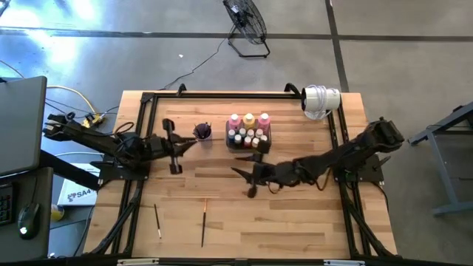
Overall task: Pick & Place Paint Supplies
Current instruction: Put the silver paint brush into the purple cup, then put the gold paint brush into the purple cup
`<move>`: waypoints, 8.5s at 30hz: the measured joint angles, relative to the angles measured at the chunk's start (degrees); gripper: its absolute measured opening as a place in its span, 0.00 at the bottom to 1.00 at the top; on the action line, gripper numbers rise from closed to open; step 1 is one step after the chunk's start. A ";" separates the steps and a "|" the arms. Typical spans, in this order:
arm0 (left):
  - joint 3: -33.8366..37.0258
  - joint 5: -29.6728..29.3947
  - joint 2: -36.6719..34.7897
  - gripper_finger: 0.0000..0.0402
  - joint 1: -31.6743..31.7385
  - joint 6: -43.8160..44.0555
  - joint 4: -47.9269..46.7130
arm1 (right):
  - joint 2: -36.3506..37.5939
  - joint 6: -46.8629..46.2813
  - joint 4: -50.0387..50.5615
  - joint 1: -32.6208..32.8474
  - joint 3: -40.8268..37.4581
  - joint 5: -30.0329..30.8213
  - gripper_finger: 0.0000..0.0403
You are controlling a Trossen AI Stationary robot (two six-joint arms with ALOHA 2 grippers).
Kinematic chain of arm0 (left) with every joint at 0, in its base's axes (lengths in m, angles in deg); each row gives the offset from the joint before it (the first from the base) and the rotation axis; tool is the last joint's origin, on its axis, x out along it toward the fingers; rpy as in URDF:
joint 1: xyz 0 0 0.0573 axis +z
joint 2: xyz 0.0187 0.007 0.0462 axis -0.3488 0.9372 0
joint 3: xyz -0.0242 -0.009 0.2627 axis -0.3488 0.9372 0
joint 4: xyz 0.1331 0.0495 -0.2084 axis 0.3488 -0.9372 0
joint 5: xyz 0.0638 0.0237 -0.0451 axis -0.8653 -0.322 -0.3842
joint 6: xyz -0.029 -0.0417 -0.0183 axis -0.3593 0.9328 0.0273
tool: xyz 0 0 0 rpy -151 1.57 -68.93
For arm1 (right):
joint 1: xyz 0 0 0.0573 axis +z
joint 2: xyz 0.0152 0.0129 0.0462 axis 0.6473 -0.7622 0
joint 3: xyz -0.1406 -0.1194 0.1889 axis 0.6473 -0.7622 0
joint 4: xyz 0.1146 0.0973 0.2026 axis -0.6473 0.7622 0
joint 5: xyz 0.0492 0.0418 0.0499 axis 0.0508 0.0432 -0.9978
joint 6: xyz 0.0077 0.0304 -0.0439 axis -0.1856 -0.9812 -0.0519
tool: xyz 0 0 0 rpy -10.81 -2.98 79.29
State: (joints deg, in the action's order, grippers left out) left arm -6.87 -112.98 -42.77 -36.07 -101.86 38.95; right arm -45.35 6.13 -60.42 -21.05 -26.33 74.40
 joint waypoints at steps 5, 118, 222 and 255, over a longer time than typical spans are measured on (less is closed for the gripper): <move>0.00 -8.76 -5.50 0.02 -0.05 -1.62 -9.42 | 3.74 -9.36 16.06 2.21 0.00 0.17 0.37; -13.29 15.23 -5.93 0.21 31.03 18.85 -51.97 | 31.69 -14.96 -8.21 -19.11 -37.83 -37.11 0.01; -46.36 13.05 57.92 0.30 -14.34 110.44 -84.77 | 31.68 -14.09 -7.71 -16.28 -37.81 -35.75 0.01; -46.62 12.21 66.48 0.40 -14.34 111.71 -84.67 | 31.67 -13.85 -7.16 -16.31 -37.81 -35.72 0.01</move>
State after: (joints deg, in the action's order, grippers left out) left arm -53.49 -100.77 23.71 -50.41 9.86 -45.72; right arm -13.68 -7.72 -67.58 -37.36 -64.15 38.68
